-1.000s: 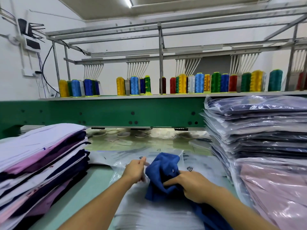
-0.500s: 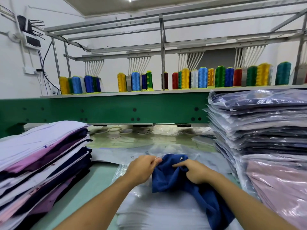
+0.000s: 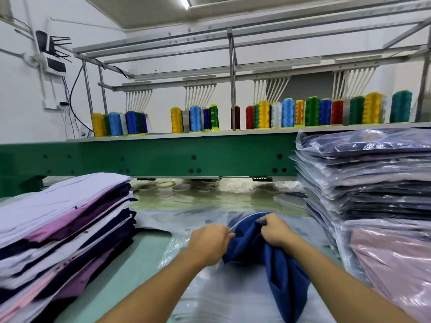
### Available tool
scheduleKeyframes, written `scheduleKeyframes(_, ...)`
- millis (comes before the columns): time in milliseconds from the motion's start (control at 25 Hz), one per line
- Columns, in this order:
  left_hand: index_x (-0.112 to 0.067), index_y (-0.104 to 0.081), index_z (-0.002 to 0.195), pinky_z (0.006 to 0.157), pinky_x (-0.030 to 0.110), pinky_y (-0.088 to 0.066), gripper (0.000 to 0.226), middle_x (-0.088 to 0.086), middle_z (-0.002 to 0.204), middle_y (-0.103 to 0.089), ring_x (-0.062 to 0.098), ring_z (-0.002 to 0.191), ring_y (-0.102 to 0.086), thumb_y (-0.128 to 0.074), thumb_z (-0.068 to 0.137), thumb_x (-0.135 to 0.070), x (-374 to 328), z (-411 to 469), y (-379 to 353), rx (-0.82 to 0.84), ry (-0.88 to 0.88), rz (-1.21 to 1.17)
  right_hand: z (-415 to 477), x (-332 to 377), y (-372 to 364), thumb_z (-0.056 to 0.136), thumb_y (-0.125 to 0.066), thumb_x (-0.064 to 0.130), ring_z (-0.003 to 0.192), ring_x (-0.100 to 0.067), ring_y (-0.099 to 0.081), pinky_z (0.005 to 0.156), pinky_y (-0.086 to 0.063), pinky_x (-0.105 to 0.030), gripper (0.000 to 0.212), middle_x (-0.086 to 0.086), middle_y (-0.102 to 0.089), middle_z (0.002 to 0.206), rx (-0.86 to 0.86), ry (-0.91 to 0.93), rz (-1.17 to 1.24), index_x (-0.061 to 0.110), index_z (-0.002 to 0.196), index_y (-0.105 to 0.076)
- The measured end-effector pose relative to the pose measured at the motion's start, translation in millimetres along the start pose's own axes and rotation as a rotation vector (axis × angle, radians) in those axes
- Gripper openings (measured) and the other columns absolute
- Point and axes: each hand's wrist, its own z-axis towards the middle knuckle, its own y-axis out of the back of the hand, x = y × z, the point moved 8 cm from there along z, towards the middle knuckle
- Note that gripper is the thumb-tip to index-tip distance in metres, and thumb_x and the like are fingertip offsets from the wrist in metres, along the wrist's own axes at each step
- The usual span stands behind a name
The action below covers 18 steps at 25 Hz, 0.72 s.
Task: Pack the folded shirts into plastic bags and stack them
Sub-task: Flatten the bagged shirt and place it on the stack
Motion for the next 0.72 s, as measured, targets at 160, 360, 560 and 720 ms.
scheduleKeyframes(160, -0.029, -0.058, 0.121, 0.081, 0.038, -0.044, 0.039, 0.002, 0.117, -0.058, 0.028, 0.113, -0.057, -0.038, 0.101, -0.056, 3, -5, 2, 0.007, -0.018, -0.006, 2, -10, 1, 0.087, -0.039, 0.0, 0.104, -0.035, -0.065, 0.09, -0.054, -0.041, 0.042, -0.019, -0.07, 0.114, -0.081, -0.072, 0.069, 0.005, 0.115, -0.07)
scheduleKeyframes(360, -0.021, -0.043, 0.136, 0.087, 0.042, -0.045, 0.054, 0.007, 0.134, -0.049, 0.032, 0.123, -0.049, -0.065, 0.09, -0.039, -11, -8, -22, 0.115, -0.001, 0.192, -20, 15, -12, 0.078, -0.045, -0.009, 0.108, -0.016, -0.064, 0.09, -0.052, -0.022, 0.059, 0.0, -0.07, 0.117, 0.187, 0.194, -0.024, 0.02, 0.123, -0.07)
scheduleKeyframes(560, -0.027, -0.058, 0.117, 0.082, 0.038, -0.047, 0.033, 0.004, 0.125, -0.06, 0.03, 0.113, -0.062, -0.059, 0.088, -0.012, 9, 9, -13, 0.081, 0.092, 0.081, -51, 2, -7, 0.071, -0.065, 0.063, 0.11, -0.017, -0.059, 0.096, -0.05, -0.038, 0.056, 0.009, -0.063, 0.117, 0.318, 0.166, -0.465, 0.035, 0.119, -0.061)
scheduleKeyframes(720, -0.028, -0.059, 0.134, 0.085, 0.031, -0.05, 0.059, -0.001, 0.112, -0.062, 0.021, 0.097, -0.06, -0.084, 0.08, -0.029, 9, 14, -27, 0.335, -0.028, -0.255, -63, -10, -22, 0.079, -0.06, 0.04, 0.106, -0.027, -0.061, 0.086, -0.051, -0.035, 0.03, -0.002, -0.064, 0.114, 0.275, 0.158, -0.541, 0.024, 0.105, -0.059)
